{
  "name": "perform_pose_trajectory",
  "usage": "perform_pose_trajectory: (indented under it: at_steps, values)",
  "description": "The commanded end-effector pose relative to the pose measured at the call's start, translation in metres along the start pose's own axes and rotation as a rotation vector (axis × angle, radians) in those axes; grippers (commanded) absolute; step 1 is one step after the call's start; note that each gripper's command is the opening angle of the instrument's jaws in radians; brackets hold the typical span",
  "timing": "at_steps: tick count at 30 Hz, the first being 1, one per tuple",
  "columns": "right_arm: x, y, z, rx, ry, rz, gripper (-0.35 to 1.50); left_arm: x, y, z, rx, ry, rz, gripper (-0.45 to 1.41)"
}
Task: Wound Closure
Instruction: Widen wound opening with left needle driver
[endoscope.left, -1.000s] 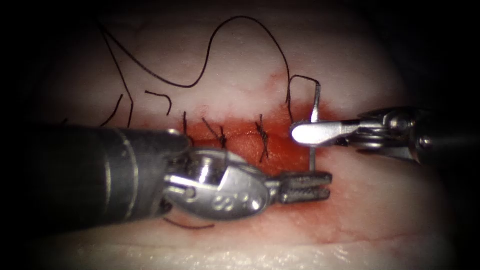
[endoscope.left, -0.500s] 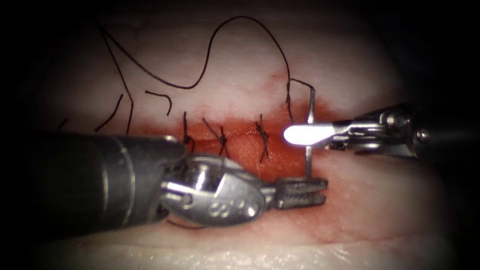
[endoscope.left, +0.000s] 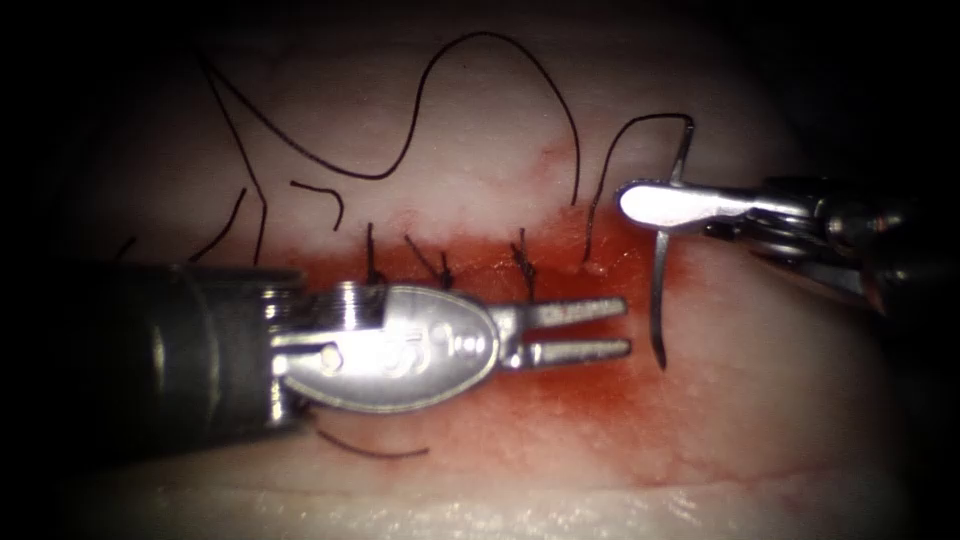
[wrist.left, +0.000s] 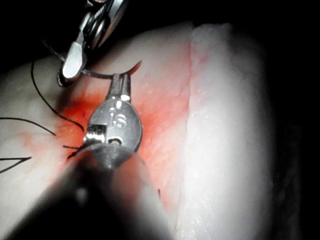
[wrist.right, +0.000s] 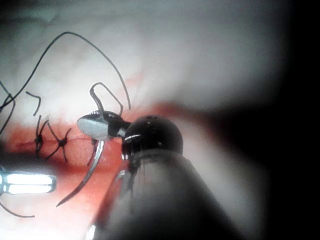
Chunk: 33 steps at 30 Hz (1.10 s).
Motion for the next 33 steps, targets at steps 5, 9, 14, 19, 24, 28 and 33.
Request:
perform_pose_trajectory:
  at_steps: [5,9,14,19,24,28,33]
  values:
    - [0.0002,0.0011,-0.0006,0.034,0.018,-0.129,-0.35,-0.0017,-0.0018,0.0017,-0.088,-0.129,-0.062,-0.45]
    - [0.0002,0.0011,-0.0006,0.057,0.031,-0.188,-0.35,-0.0034,-0.0035,0.0029,-0.062,-0.23,-0.055,-0.45]
    - [0.0003,0.0011,-0.0006,0.076,0.037,-0.235,-0.35,-0.0059,-0.0035,0.0046,-0.132,-0.397,-0.073,-0.45]
    - [0.0002,0.0011,-0.0004,0.089,0.034,-0.265,-0.35,-0.0085,-0.0037,0.0062,-0.164,-0.507,-0.07,-0.45]
    - [-0.0002,0.0009,-0.0005,0.106,0.027,-0.319,-0.35,-0.01,-0.0059,0.0069,-0.146,-0.534,-0.077,-0.45]
    - [-0.0003,0.0009,-0.0003,0.111,0.026,-0.349,-0.35,-0.0107,-0.0067,0.0072,-0.141,-0.546,-0.085,-0.45]
    - [-0.0007,0.0007,-0.0001,0.154,0.01,-0.407,-0.35,-0.0122,-0.0079,0.0075,-0.156,-0.596,-0.099,-0.45]
